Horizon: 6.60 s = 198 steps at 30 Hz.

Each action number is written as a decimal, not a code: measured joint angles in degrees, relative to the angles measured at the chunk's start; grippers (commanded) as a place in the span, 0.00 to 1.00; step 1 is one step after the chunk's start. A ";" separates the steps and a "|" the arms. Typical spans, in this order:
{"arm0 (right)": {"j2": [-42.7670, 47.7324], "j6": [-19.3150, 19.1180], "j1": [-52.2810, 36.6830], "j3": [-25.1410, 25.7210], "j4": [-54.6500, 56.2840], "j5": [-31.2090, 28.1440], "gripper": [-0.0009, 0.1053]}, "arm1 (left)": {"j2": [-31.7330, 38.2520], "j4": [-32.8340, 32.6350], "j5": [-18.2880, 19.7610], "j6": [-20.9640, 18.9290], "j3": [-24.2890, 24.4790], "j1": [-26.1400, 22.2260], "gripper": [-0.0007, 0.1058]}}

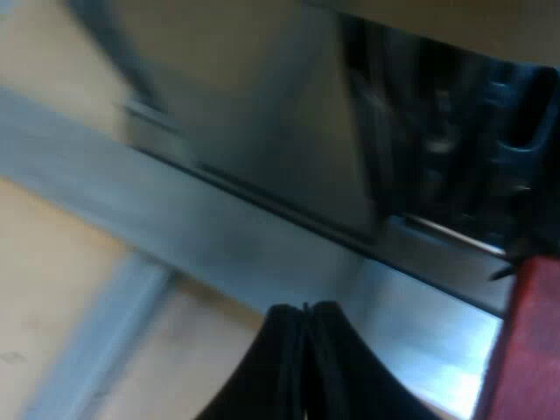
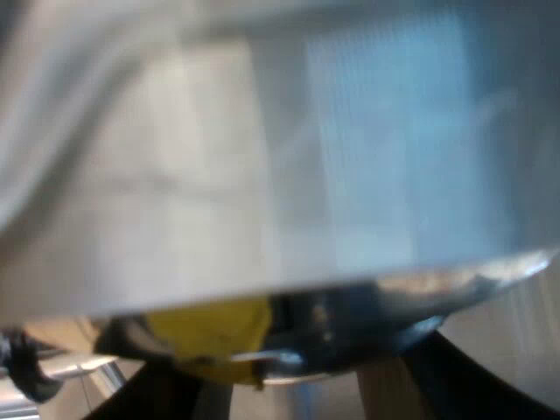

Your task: Put the handle in the coffee machine

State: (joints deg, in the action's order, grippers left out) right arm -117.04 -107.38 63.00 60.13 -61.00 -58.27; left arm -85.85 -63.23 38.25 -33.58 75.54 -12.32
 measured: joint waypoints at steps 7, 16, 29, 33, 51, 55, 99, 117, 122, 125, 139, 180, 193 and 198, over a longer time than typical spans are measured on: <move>0.00 -0.87 0.00 0.00 0.00 0.00 0.36 | -2.90 -1.43 -3.10 0.35 0.95 2.54 0.02; 0.00 -0.87 0.00 0.00 -0.05 0.00 0.36 | -2.90 -11.45 -3.93 4.81 1.33 2.98 0.02; 0.00 -1.73 0.00 -0.65 -1.89 0.00 0.36 | -2.22 -22.95 -2.85 6.73 1.33 2.98 0.01; -0.05 -1.82 0.00 -0.65 -1.89 0.00 0.36 | -0.47 -23.88 -0.80 5.75 1.33 2.98 0.01; -0.56 -2.03 0.00 -0.79 -2.59 -0.64 0.36 | 8.15 -15.74 1.06 -1.69 -11.51 3.42 0.01; -0.56 -2.00 0.00 -0.79 -2.59 -0.74 0.36 | 11.30 -12.75 -1.96 -4.61 -11.51 6.58 0.01; 43.91 23.35 10.91 -30.14 37.70 25.60 0.55 | 27.40 2.00 -12.40 -39.24 -25.78 18.99 0.01; 75.57 28.22 10.89 -29.36 80.33 36.33 0.63 | 31.92 5.50 -23.63 -46.27 -30.18 29.08 0.01; 75.85 28.87 10.89 -28.71 82.95 36.45 0.63 | 31.92 7.12 -24.76 -47.08 -30.34 33.77 0.01; 75.85 29.03 10.89 -28.62 83.69 36.44 0.63 | 31.92 8.73 -26.52 -47.35 -30.53 37.68 0.01; 75.85 29.13 10.89 -28.56 83.90 28.10 0.63 | 31.62 17.13 -20.23 -48.25 -31.85 43.20 0.01; 75.85 14.01 -19.56 -10.37 91.28 45.59 0.63 | 51.77 11.04 -5.72 -56.55 -17.91 9.52 0.59; 81.25 7.99 -53.44 -5.77 106.80 50.32 0.63 | 52.34 10.52 -12.73 -56.64 -15.79 9.52 0.59; 84.48 4.64 -61.85 -5.77 111.44 52.27 0.63 | 55.44 9.42 -16.50 -53.91 -15.79 9.52 0.59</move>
State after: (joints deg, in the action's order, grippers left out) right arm -32.56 -102.74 1.16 54.35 50.43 -6.00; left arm -30.41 -53.81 21.75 -87.48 59.75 -2.80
